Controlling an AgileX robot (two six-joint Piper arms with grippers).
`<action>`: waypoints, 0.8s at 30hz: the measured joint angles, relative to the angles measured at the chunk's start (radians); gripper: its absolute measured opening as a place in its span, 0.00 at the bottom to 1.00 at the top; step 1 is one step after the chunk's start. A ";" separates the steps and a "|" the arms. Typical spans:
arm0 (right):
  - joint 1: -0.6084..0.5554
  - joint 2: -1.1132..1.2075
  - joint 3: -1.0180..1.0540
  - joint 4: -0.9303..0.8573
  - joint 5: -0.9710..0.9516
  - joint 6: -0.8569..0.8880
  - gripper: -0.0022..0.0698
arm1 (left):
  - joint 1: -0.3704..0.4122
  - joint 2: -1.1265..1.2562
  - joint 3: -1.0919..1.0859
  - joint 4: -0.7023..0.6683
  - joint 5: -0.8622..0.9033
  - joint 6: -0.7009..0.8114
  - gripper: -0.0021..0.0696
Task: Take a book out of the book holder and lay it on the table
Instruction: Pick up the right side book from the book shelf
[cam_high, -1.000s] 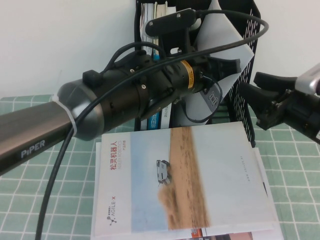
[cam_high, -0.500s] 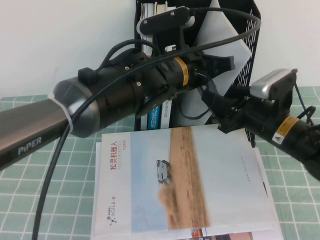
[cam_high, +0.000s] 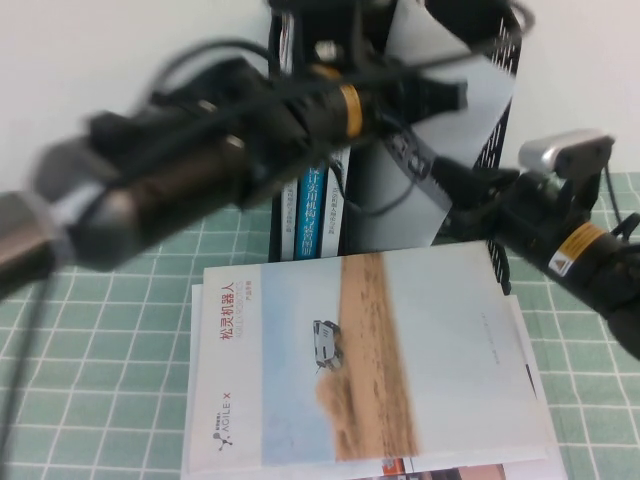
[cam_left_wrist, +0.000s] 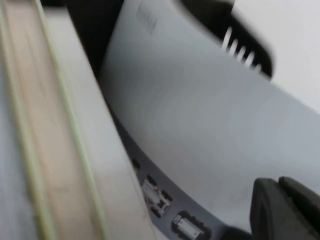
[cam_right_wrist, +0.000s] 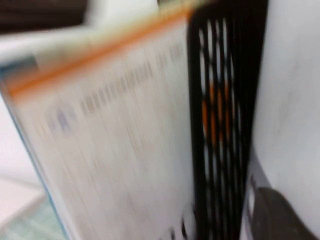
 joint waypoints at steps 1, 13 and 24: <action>0.002 -0.021 0.000 0.008 0.003 0.000 0.05 | -0.002 -0.035 0.000 0.000 0.023 0.005 0.03; 0.000 -0.388 0.000 0.083 0.007 -0.236 0.05 | -0.123 -0.389 0.000 -0.029 0.451 0.216 0.03; 0.002 -0.756 0.008 -0.686 0.452 -0.250 0.05 | -0.230 -0.643 0.041 -0.209 0.752 0.352 0.03</action>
